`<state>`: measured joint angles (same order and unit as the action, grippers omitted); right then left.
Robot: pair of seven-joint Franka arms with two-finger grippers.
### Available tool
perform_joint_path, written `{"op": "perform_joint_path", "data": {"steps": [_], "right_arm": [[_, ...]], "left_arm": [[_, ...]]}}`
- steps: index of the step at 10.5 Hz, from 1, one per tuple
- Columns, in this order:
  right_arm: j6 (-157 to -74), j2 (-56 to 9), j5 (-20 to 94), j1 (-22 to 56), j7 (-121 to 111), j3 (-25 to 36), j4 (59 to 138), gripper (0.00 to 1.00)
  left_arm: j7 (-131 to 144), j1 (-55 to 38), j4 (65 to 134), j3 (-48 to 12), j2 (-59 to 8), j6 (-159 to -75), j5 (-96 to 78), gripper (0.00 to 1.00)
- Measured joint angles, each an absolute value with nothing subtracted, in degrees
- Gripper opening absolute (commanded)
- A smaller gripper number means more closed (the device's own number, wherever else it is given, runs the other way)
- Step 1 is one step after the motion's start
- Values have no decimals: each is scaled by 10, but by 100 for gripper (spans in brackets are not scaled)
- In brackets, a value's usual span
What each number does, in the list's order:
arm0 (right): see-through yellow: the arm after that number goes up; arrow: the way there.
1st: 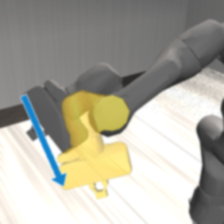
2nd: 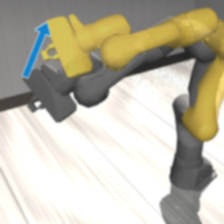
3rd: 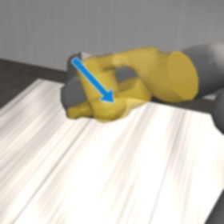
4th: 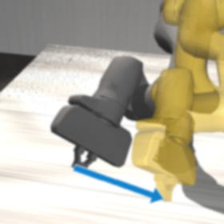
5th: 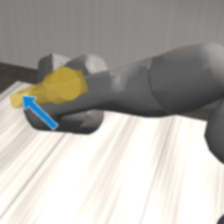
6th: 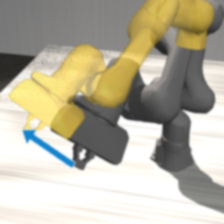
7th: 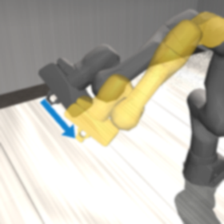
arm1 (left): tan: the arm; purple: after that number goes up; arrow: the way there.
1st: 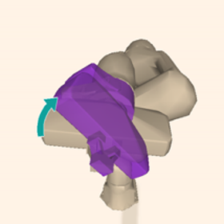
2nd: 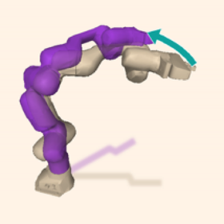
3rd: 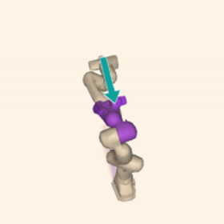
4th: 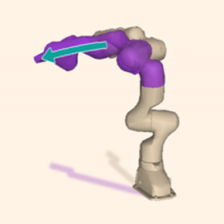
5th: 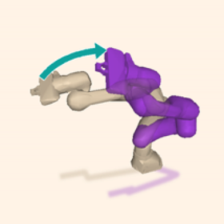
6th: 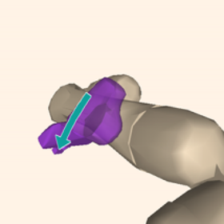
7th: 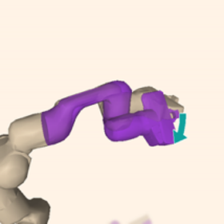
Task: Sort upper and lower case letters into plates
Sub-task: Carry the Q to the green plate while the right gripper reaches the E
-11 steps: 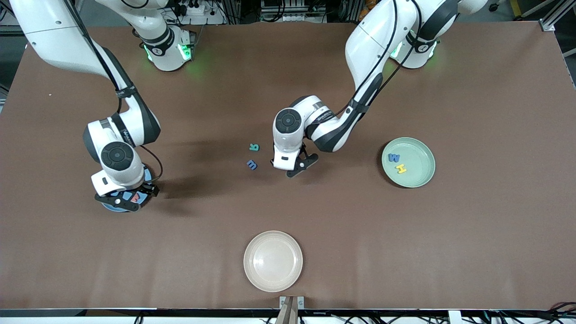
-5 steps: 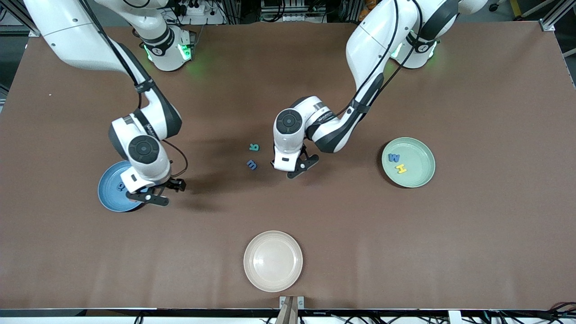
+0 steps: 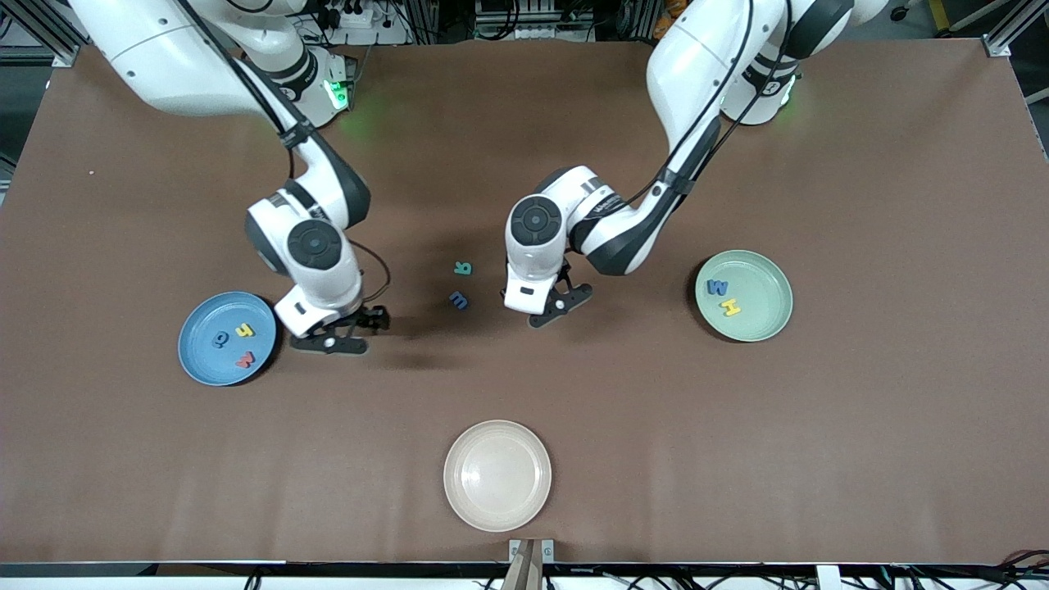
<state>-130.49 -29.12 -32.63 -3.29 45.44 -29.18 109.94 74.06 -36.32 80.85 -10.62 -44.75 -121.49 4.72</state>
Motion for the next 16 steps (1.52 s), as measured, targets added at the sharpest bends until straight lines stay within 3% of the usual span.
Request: {"op": "perform_joint_path", "data": {"steps": [5, 11, 13, 15, 16], "right_arm": [[-1310, -306, -327, -32, 370, -385, 1118, 100], [-1373, -355, -327, -32, 208, -392, 1111, 100], [-1375, -369, -327, -18, 207, -393, 1107, 100], [-1375, -378, -328, -7, 207, -393, 1106, 100], [-1375, -383, -328, -3, 207, -392, 1106, 100]], "left_arm": [[508, -268, 925, -103, -365, -1199, 46, 28], [81, -71, 1128, -93, -189, -1198, 45, 28], [-4, -25, 1186, -92, -156, -1234, 46, 30], [-52, 3, 1238, -92, -148, -1299, 46, 100], [-57, 6, 1253, -92, -148, -1318, 46, 100]]}}
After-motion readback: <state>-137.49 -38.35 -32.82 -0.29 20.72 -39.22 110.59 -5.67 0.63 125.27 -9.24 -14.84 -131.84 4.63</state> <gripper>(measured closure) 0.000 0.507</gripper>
